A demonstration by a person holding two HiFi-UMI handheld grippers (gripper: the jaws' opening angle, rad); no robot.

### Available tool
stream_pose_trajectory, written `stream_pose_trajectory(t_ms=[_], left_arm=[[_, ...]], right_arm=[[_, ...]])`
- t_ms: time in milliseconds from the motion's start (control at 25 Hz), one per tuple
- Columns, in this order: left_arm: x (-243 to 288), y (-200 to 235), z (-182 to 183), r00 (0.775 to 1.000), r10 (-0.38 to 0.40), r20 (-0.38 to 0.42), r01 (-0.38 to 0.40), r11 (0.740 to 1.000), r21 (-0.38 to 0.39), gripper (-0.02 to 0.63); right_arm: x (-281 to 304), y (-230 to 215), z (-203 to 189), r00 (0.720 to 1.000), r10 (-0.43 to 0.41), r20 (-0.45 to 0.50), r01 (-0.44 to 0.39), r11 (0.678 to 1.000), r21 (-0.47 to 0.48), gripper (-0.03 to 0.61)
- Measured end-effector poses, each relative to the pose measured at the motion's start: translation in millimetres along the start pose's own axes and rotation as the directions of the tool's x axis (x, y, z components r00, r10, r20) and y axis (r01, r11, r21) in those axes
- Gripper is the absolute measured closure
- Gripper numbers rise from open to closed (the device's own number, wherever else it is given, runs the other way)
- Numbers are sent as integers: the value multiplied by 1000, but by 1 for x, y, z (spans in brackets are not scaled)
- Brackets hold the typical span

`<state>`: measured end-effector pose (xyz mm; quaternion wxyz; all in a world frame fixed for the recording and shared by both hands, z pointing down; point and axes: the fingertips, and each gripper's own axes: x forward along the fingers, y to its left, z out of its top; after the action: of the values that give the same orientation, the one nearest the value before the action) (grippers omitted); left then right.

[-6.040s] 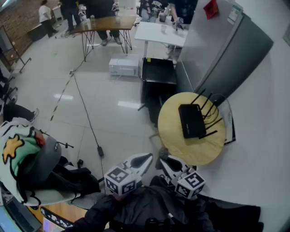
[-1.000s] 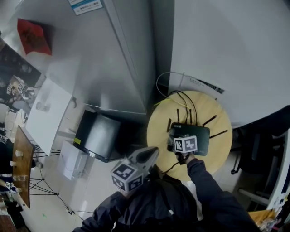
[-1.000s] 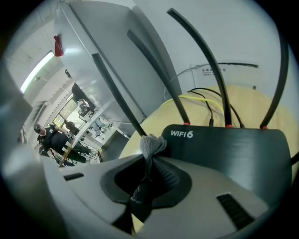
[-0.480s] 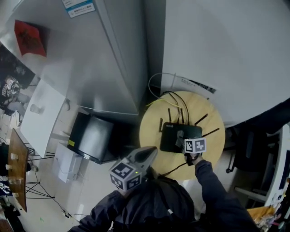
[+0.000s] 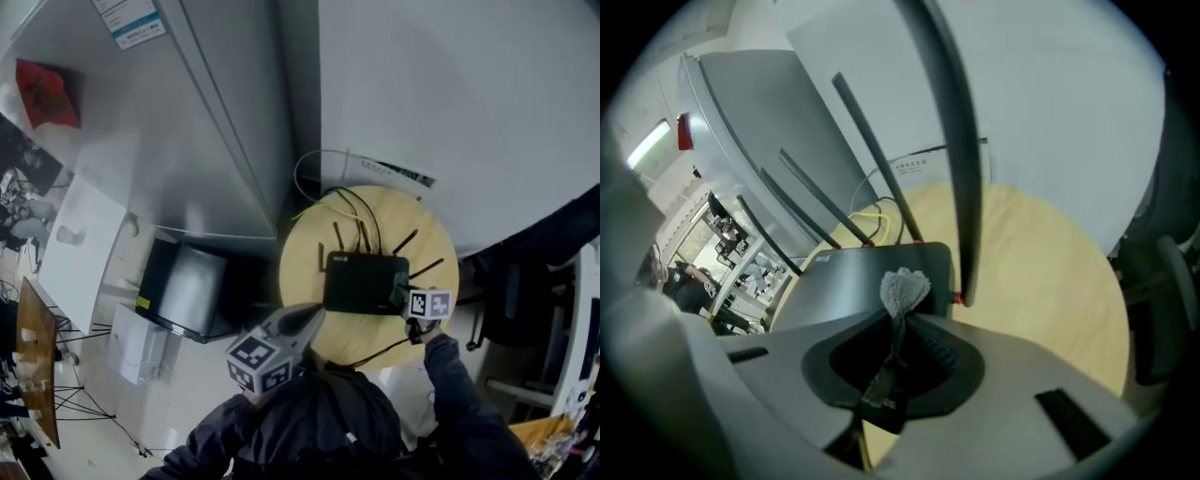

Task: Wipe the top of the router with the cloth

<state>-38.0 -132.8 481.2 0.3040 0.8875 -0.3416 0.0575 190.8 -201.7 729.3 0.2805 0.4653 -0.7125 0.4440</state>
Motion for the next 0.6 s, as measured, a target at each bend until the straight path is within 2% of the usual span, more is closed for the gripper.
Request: stream_pose_trajectory(t_ms=[160, 280, 400, 600], left_arm=[[-3, 1, -1, 1000, 2, 2, -2, 1000, 2, 621], [-6, 3, -2, 1000, 8, 5, -8, 1000, 2, 620], [-10, 6, -1, 1000, 14, 11, -14, 1000, 1, 620], [-21, 12, 0, 999, 28, 23, -28, 1000, -5, 620]], right_arm=[[-5, -13, -3, 1000, -25, -2, 25, 1000, 8, 506], [-3, -2, 0, 1000, -22, 7, 22, 1000, -2, 508], [7, 34, 3, 999, 36, 12, -36, 999, -17, 508], [34, 121, 1, 988, 157, 4, -157, 986, -59, 508]])
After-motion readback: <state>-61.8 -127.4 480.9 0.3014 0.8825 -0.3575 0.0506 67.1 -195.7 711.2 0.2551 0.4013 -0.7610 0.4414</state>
